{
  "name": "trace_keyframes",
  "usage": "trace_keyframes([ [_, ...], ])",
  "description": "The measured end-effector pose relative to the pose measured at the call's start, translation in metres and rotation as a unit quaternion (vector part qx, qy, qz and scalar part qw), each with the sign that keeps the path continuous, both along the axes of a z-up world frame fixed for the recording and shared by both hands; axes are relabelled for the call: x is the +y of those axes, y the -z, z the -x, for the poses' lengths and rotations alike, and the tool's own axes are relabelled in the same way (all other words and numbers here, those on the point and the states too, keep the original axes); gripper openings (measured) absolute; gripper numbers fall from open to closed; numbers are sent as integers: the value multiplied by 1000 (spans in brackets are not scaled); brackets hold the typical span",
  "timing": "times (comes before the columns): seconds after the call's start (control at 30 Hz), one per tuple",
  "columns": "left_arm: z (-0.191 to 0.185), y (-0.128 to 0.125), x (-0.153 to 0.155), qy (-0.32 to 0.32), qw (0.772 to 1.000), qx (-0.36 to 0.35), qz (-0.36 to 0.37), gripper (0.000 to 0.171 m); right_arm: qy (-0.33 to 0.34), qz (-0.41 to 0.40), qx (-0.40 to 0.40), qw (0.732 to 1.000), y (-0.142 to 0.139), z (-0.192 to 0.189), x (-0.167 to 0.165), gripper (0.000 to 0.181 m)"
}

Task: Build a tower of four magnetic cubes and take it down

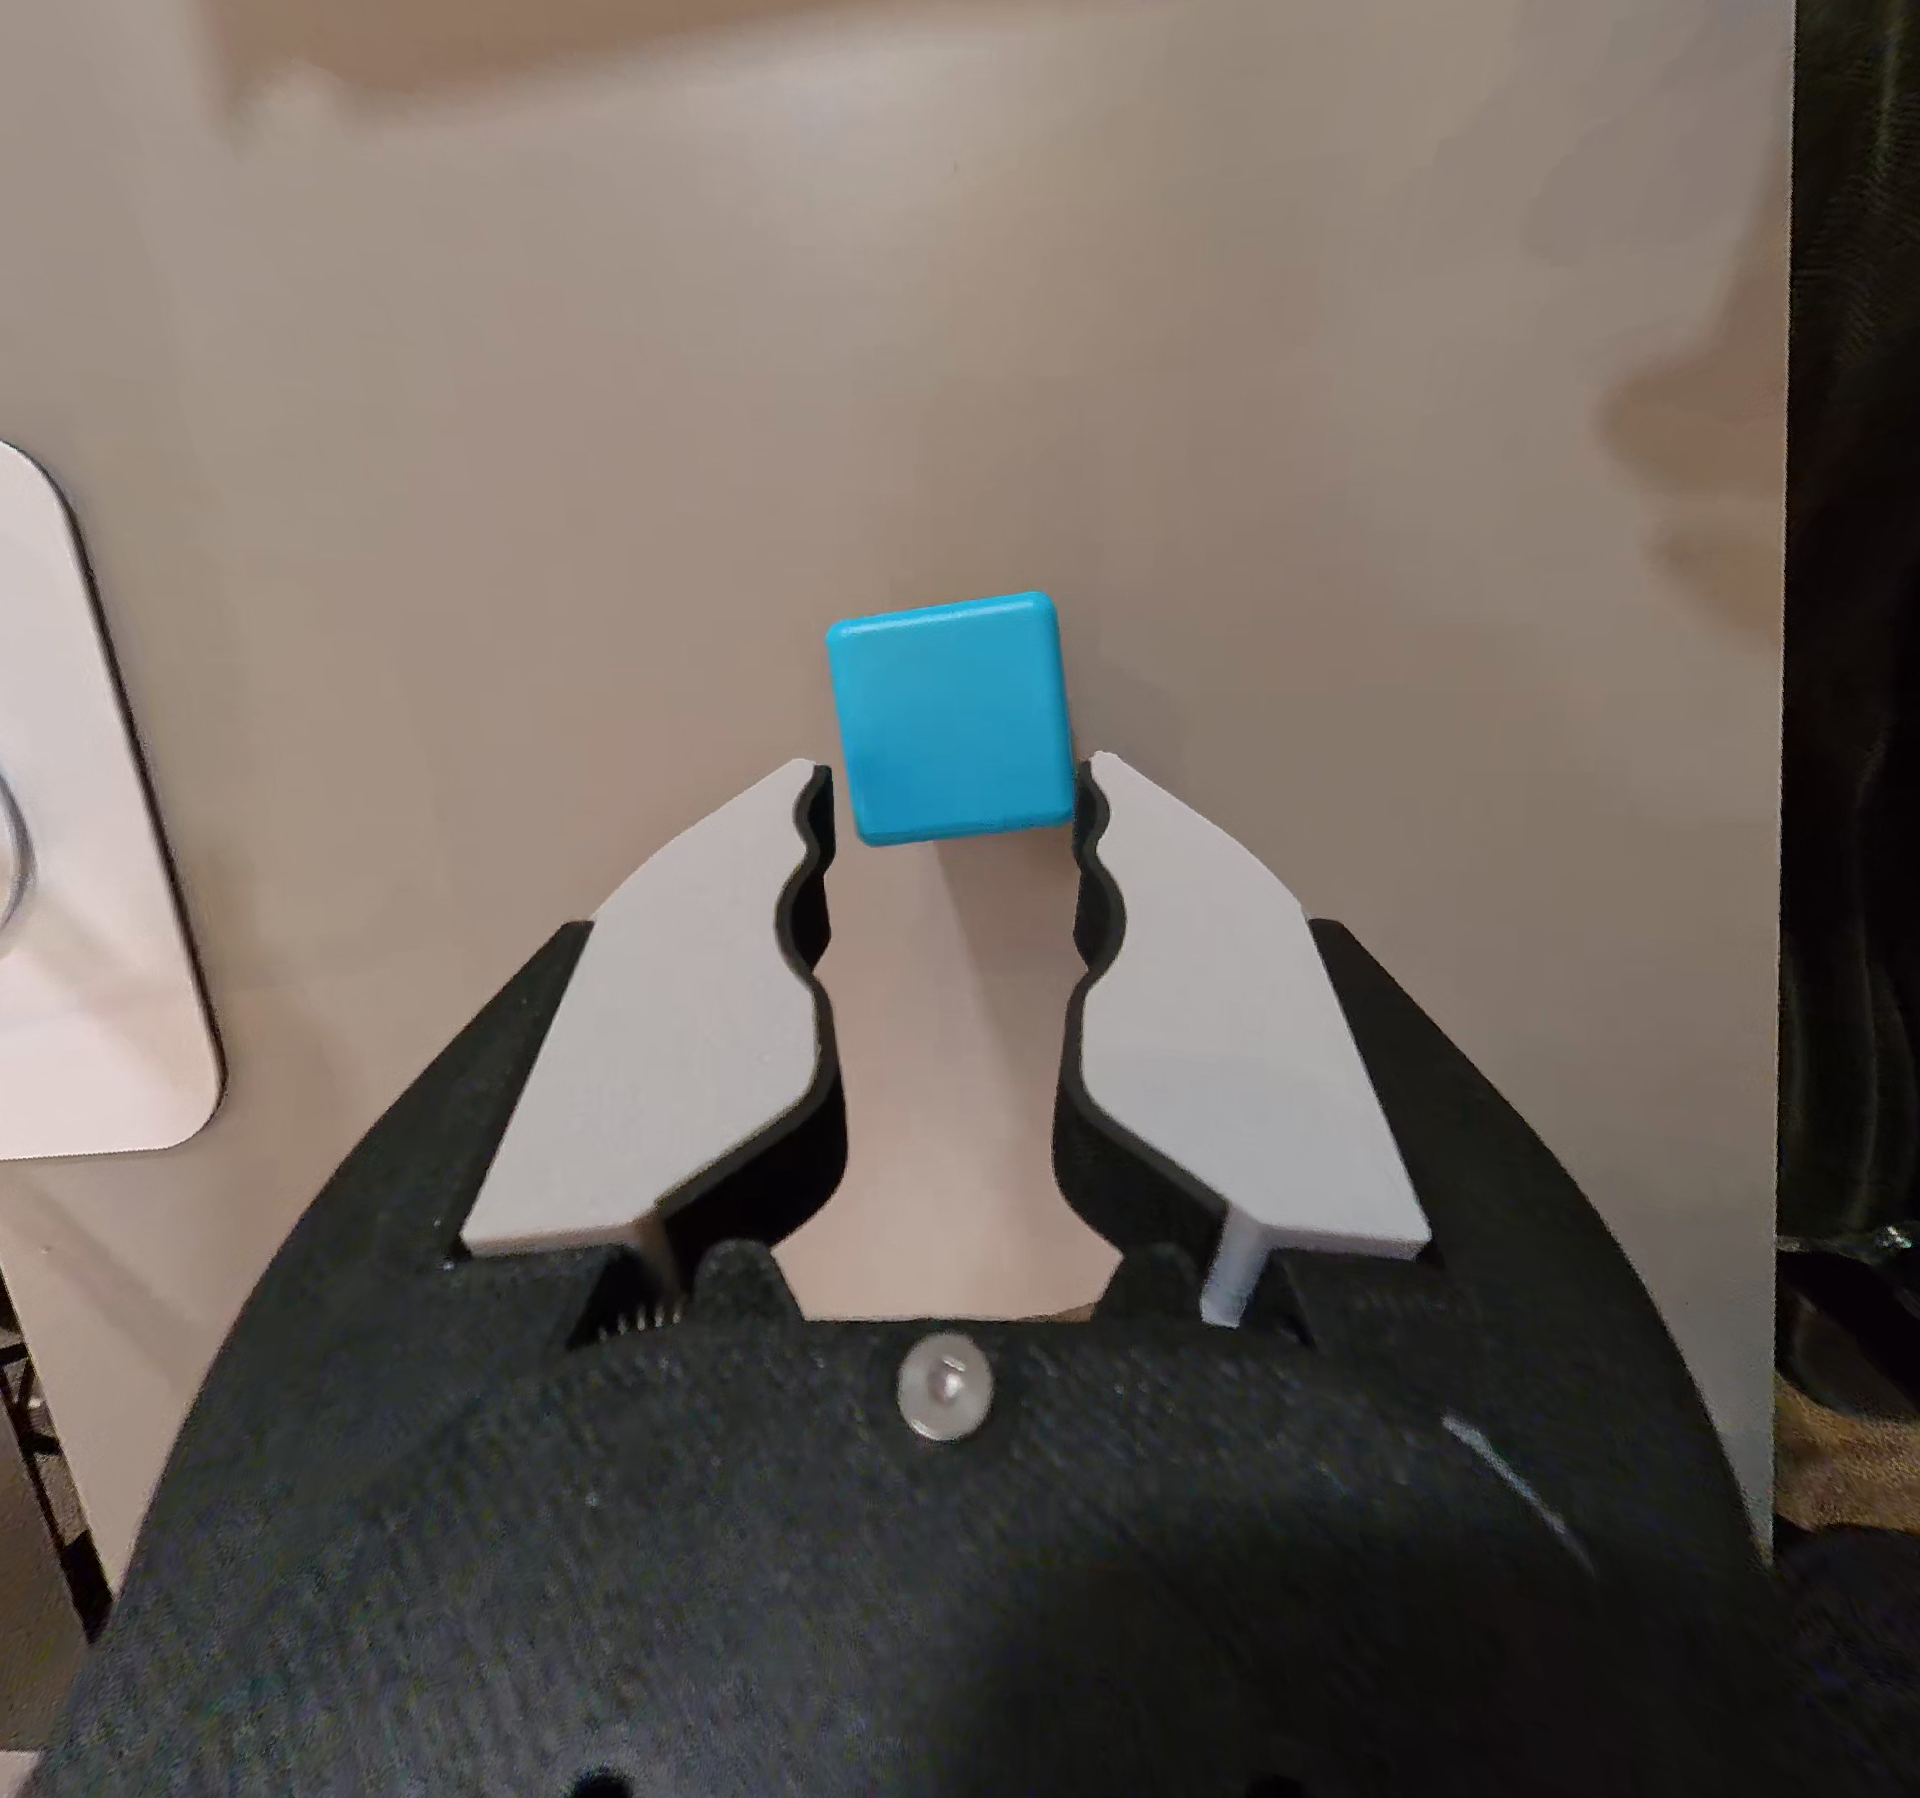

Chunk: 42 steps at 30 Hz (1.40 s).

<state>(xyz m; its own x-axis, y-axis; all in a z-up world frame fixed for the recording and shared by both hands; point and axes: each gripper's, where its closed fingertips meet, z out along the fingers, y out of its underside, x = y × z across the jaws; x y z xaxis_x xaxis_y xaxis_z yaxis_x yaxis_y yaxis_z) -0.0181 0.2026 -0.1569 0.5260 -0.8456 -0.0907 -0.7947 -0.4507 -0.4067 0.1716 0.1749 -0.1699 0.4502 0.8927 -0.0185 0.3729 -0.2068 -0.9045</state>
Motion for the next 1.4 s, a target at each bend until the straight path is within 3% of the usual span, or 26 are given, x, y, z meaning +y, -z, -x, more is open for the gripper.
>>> trace_keyframes([
  [0.33,16,-35,11,-29,995,-31,-89,50,-5,1,1,1000,0,3,-1,27],
  [0.5,25,-73,18,-79,979,-90,-166,55,-18,4,7,1000,-2,11,-3,27],
  [0.73,68,-104,-2,-162,956,-114,-218,56,-61,7,15,998,-5,35,-11,29],
  [0.83,122,-130,-8,-270,914,-93,-287,46,-85,9,17,996,-7,49,-15,29],
  [0.97,226,-148,-49,-465,821,-64,-326,44,-120,11,16,993,-6,70,-22,29],
  [1.07,287,-149,-94,-566,750,-72,-335,44,-145,12,15,989,-6,85,-28,29],
  [1.17,333,-132,-137,-638,696,-80,-320,45,-168,13,11,986,-4,98,-34,29],
  [1.27,354,-96,-164,-671,684,-93,-269,46,-188,13,9,982,-3,111,-39,29],
  [1.4,363,-48,-172,-683,686,-122,-220,47,-213,12,3,977,-1,125,-47,29],
])
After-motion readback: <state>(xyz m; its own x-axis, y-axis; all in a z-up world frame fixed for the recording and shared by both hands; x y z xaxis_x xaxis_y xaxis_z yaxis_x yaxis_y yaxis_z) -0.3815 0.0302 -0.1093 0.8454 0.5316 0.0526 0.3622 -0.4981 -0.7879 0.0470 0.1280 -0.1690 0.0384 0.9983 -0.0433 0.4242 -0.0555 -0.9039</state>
